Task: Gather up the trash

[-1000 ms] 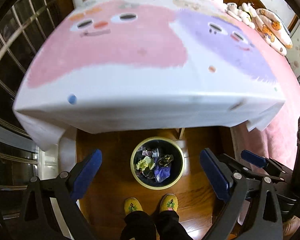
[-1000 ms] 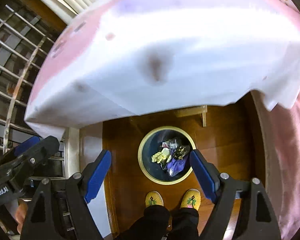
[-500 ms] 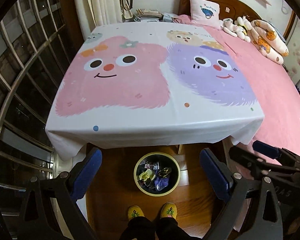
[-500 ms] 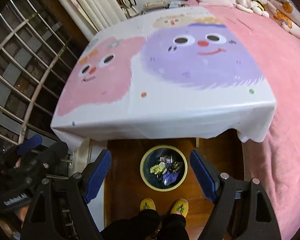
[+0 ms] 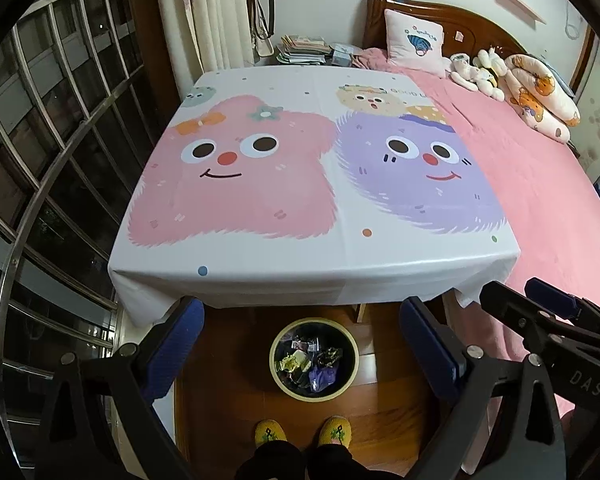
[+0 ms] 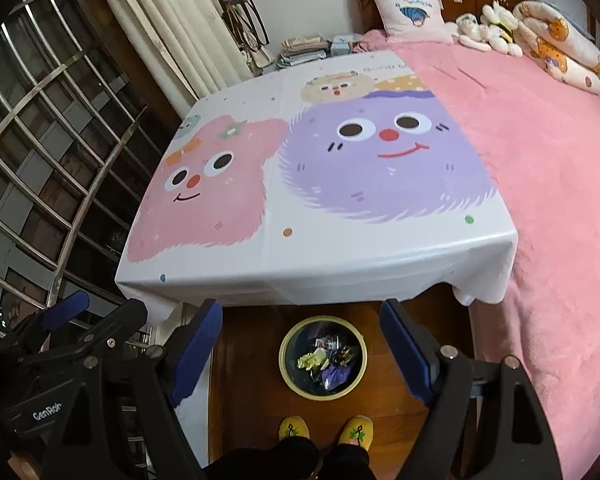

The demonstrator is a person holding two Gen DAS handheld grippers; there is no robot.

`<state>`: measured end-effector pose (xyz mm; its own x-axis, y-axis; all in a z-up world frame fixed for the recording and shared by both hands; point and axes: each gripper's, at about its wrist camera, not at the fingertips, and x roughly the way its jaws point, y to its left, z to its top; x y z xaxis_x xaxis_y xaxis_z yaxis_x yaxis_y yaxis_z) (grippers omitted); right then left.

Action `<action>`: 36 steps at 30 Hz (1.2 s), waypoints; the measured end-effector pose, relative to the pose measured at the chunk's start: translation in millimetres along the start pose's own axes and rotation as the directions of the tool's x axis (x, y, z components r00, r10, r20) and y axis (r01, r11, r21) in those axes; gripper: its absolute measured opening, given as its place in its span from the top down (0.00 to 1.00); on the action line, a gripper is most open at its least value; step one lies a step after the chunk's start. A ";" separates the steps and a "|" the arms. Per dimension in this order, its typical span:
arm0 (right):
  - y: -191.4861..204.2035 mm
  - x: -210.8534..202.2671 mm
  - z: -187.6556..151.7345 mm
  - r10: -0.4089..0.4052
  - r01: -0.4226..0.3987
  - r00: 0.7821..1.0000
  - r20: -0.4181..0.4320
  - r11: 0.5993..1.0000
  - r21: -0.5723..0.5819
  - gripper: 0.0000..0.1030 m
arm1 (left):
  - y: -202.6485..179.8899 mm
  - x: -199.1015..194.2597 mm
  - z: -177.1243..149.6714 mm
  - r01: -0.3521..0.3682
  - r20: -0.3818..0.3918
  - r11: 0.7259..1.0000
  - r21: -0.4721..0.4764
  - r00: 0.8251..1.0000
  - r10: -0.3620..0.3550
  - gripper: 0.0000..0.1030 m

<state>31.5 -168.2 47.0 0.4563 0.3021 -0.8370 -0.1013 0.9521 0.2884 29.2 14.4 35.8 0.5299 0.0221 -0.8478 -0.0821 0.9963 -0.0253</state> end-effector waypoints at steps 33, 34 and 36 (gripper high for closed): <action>-5.0 11.8 18.9 0.005 -0.005 1.000 -0.001 0.999 -0.032 0.21 | 0.1 14.3 16.7 -0.021 -0.013 1.000 -0.019 1.000 0.021 0.05; -4.5 11.3 18.4 0.004 -0.004 1.000 0.001 0.999 -0.033 0.21 | 0.2 14.3 16.8 -0.021 -0.011 1.000 -0.019 1.000 0.021 0.05; -4.8 11.9 18.1 0.005 -0.005 1.000 0.002 0.999 -0.034 0.21 | 0.2 15.2 17.1 -0.023 -0.009 1.000 -0.018 1.000 0.023 0.05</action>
<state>53.3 -170.1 44.1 0.4576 0.3071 -0.8345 -0.1334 0.9516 0.2770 51.7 16.3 32.0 0.5199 0.0441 -0.8531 -0.1091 0.9939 -0.0151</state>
